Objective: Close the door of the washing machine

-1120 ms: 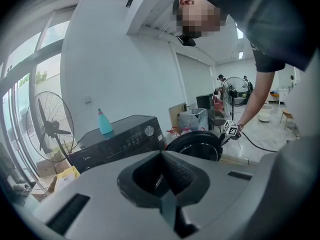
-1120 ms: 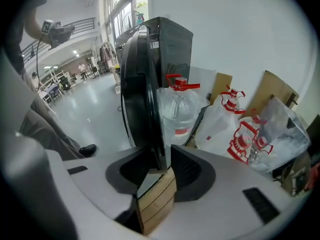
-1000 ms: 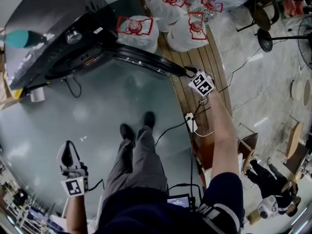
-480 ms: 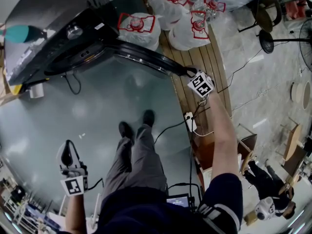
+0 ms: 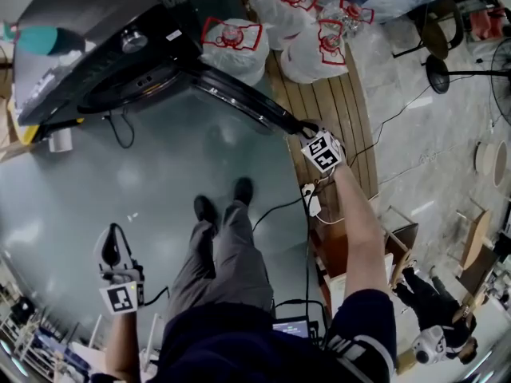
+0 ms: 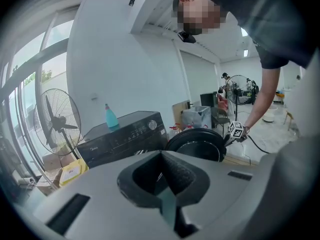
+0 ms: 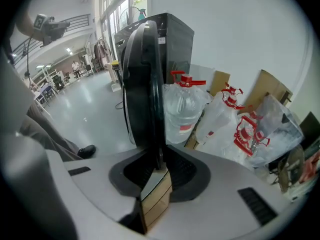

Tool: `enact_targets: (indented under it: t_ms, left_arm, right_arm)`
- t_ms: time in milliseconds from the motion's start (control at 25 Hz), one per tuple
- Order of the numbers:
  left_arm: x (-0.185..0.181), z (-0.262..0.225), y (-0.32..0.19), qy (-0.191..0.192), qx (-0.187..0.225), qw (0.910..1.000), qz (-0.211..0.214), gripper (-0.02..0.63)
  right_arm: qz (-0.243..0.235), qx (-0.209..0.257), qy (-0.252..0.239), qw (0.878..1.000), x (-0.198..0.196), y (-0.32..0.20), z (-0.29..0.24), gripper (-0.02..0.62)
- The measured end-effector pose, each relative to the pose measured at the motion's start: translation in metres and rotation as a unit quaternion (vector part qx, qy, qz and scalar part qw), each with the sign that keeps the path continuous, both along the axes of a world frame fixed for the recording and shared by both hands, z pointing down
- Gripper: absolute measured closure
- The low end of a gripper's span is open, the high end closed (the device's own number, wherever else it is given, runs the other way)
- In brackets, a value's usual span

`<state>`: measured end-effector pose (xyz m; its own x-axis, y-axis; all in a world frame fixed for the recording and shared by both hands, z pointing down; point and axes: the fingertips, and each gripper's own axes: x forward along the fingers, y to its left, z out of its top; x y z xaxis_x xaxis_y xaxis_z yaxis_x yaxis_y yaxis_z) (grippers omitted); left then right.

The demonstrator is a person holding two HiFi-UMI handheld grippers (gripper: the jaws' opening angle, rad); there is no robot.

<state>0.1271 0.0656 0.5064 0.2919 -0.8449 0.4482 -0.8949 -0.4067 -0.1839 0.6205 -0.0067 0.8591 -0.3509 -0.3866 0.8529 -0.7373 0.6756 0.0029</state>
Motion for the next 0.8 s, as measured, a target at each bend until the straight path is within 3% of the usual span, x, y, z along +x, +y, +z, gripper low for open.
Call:
enact_targets:
  t_ms: [560, 800]
  left_arm:
    - [-0.036, -0.004, 0.023, 0.009, 0.022, 0.9991, -0.034, 0.581]
    - [-0.06, -0.007, 0.028, 0.014, 0.035, 0.9987, -0.036, 0.581]
  right_arm:
    - [0.07, 0.002, 0.007, 0.998, -0.075, 0.066, 0.005, 0.512]
    - [0.073, -0.005, 0.011, 0.997, -0.116, 0.087, 0.005, 0.512]
